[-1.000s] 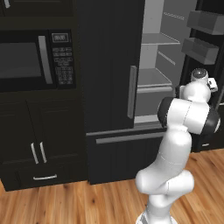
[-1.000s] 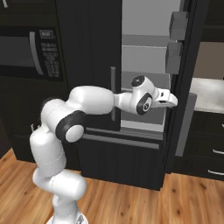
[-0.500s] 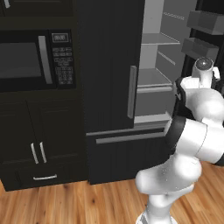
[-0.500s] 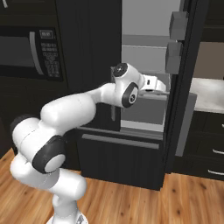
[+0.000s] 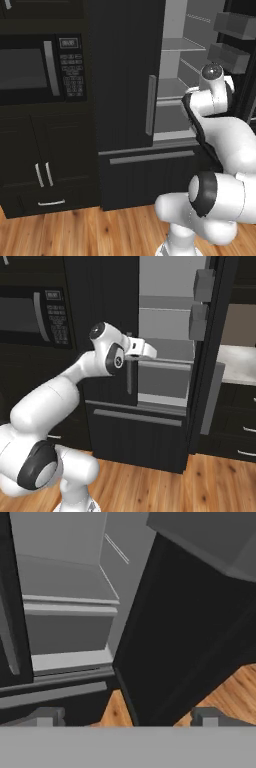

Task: Place one of the steaks on the plate and the other in the bowl. Then place the bowl in the fridge.

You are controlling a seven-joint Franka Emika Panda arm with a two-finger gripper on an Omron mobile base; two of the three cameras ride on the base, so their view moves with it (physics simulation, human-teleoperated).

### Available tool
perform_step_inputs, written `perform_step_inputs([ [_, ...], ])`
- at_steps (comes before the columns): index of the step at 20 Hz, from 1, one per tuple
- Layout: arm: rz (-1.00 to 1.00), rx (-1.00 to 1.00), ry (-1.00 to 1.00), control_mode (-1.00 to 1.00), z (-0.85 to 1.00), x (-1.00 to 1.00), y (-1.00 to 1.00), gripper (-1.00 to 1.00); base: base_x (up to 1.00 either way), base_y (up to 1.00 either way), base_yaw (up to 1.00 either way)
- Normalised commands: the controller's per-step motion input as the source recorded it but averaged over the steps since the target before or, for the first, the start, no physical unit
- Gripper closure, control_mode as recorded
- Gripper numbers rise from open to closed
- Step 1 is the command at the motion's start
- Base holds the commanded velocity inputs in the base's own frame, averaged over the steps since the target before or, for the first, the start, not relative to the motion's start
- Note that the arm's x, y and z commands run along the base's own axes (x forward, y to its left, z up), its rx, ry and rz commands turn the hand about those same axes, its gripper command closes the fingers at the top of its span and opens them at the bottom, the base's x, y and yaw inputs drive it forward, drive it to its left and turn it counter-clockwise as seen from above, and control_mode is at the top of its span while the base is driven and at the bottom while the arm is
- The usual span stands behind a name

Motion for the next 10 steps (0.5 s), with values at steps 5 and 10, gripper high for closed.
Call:
perform_step_inputs([
  [5, 0.00, 0.12, -0.02, -1.00, 0.18, -0.06, 0.99, -1.00, 0.00, 0.00, 0.00],
  [10, 0.04, 0.17, 0.00, -1.00, 0.17, 0.00, 0.69, -1.00, 0.00, 0.00, 0.00],
])
